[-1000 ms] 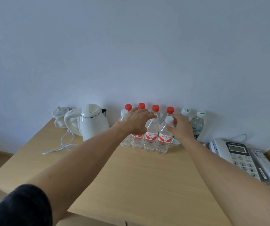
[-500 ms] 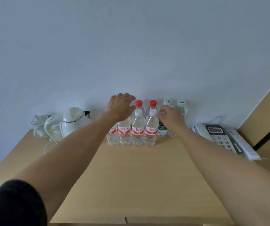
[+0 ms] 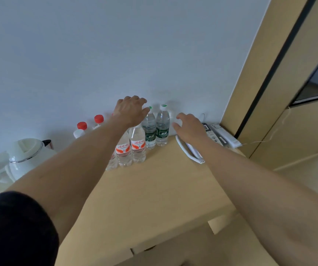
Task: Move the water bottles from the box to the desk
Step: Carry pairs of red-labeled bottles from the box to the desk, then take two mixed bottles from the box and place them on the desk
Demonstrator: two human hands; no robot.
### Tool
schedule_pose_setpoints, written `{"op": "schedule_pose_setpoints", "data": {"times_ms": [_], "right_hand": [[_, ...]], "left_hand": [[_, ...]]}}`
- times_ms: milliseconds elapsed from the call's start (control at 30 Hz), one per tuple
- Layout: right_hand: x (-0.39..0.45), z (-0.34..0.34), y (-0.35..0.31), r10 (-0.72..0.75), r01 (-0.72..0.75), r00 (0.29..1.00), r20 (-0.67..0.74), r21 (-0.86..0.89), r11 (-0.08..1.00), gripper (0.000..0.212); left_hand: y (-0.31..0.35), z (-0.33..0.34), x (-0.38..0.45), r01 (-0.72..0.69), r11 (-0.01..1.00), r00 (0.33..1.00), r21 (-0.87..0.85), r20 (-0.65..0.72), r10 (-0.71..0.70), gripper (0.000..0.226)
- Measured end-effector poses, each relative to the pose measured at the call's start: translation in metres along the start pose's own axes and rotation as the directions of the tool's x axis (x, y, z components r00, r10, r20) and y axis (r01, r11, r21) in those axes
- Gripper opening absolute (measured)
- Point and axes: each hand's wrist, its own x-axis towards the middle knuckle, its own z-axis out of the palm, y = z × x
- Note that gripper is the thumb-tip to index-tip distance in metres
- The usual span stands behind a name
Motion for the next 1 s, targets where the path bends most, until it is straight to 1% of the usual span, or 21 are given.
{"op": "schedule_pose_setpoints", "data": {"times_ms": [100,333,533,633,733,933,1000], "right_hand": [[-0.011,-0.016,0.024,0.073,-0.073,0.997,-0.017,-0.021,0.997,0.046],[-0.043,-0.053,0.088,0.213,-0.214,0.976,-0.042,-0.027,0.976,0.045],[-0.092,-0.082,0.168,0.324,-0.325,0.944,-0.061,-0.013,0.946,0.044],[-0.121,-0.099,0.214,0.422,-0.423,0.905,-0.06,-0.005,0.906,0.05],[-0.151,-0.117,0.259,0.517,-0.519,0.854,-0.056,-0.033,0.854,0.054],[-0.222,-0.151,0.343,0.632,-0.635,0.771,-0.076,-0.01,0.773,0.054],[-0.249,-0.162,0.369,0.674,-0.677,0.732,-0.097,0.003,0.736,0.053]], "left_hand": [[0.034,0.004,0.01,-0.069,0.998,0.998,0.006,0.014,0.069,0.049],[0.125,0.021,0.02,-0.213,0.977,0.975,0.01,0.06,0.212,0.05],[0.226,0.043,0.018,-0.342,0.939,0.934,0.035,0.121,0.336,0.05],[0.283,0.057,0.012,-0.408,0.913,0.907,0.008,0.12,0.404,0.046],[0.341,0.072,0.004,-0.468,0.883,0.873,-0.02,0.141,0.466,0.042],[0.455,0.1,-0.018,-0.589,0.808,0.79,-0.002,0.209,0.576,0.041],[0.493,0.111,-0.026,-0.618,0.785,0.758,-0.038,0.235,0.608,0.044]]}}
